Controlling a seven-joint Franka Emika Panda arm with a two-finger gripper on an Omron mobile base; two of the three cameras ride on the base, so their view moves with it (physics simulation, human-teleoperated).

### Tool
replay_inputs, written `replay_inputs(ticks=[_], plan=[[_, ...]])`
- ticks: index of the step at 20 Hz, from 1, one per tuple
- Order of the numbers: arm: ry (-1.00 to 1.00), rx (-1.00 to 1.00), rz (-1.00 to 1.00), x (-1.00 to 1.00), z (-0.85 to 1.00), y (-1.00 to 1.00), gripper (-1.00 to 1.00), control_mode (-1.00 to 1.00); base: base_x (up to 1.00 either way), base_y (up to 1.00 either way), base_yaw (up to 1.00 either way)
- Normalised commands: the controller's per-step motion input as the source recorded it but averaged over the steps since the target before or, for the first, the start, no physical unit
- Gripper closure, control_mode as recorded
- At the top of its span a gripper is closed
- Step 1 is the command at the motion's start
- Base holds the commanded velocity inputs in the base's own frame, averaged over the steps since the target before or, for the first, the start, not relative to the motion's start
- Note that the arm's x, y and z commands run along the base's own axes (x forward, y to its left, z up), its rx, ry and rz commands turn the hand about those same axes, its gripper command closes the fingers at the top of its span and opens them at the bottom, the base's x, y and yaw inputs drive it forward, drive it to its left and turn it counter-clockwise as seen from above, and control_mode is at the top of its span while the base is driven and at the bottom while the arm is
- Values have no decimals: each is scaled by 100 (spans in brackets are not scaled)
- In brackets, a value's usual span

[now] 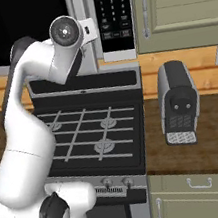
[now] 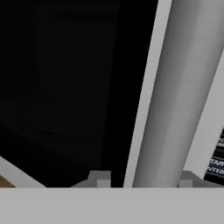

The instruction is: Open the microwave, place the bowl with waffle inside the microwave, then close the microwave door and turn it on.

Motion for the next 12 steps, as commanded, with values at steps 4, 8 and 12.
replay_inputs(ticks=[4, 8, 12], plan=[[-11, -13, -4, -67, 6, 100, 100, -100, 0, 0, 0], [-7, -6, -19, -79, 2, 100, 100, -100, 0, 0, 0], [0, -1, -12, -58, 17, 100, 100, -100, 0, 0, 0]])
